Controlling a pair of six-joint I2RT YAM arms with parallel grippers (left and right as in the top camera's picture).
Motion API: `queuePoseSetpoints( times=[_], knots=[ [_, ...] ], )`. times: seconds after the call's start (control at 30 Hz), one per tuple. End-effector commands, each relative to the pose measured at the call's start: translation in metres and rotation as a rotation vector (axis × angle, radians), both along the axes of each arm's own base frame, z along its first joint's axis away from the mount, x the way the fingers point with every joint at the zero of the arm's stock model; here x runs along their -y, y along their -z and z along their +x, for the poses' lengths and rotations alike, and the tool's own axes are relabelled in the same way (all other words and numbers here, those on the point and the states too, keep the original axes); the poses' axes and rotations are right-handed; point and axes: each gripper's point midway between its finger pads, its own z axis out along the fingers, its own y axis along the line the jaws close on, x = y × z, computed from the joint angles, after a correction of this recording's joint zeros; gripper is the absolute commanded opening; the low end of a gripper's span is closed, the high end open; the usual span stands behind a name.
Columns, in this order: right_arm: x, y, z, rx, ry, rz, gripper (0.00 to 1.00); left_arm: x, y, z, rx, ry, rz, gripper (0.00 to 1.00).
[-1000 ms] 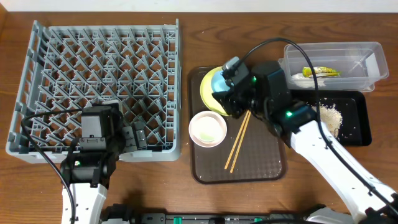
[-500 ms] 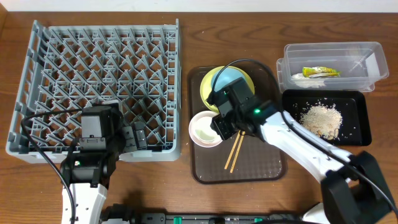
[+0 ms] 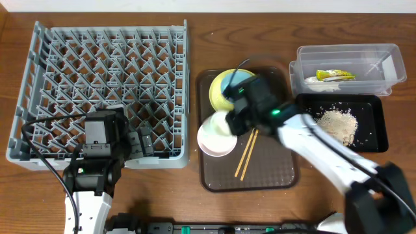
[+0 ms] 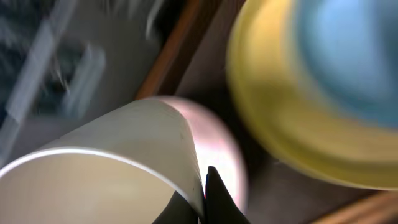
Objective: Sort waste into correct bins and load items into the dishwasher rack
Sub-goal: 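Grasp the pink bowl with the right gripper and lift it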
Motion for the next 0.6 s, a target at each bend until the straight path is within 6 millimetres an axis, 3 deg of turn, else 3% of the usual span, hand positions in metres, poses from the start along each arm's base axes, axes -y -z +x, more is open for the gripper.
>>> queuePoseSetpoints(
  times=[0.0,0.13,0.3,0.4,0.57],
  knots=[
    [0.027,-0.059,0.031,0.054,0.162,0.156,0.01,0.01,-0.009,0.005,0.027,-0.022,-0.081,0.99],
    [0.038,-0.088,0.034,-0.028,0.114,0.404,0.01,0.047,-0.025,0.016,0.091,0.114,-0.261,0.99],
    [0.032,-0.116,0.018,-0.136,-0.055,0.667,0.01,0.107,-0.062,0.028,0.16,0.301,-0.624,0.99],
    [0.019,-0.131,0.006,-0.161,-0.187,0.779,0.01,0.139,-0.091,0.031,0.147,0.43,-0.894,0.99],
    [0.006,-0.137,-0.002,-0.169,-0.267,0.821,0.01,0.168,-0.117,0.033,0.092,0.592,-1.126,0.98]
  ],
)
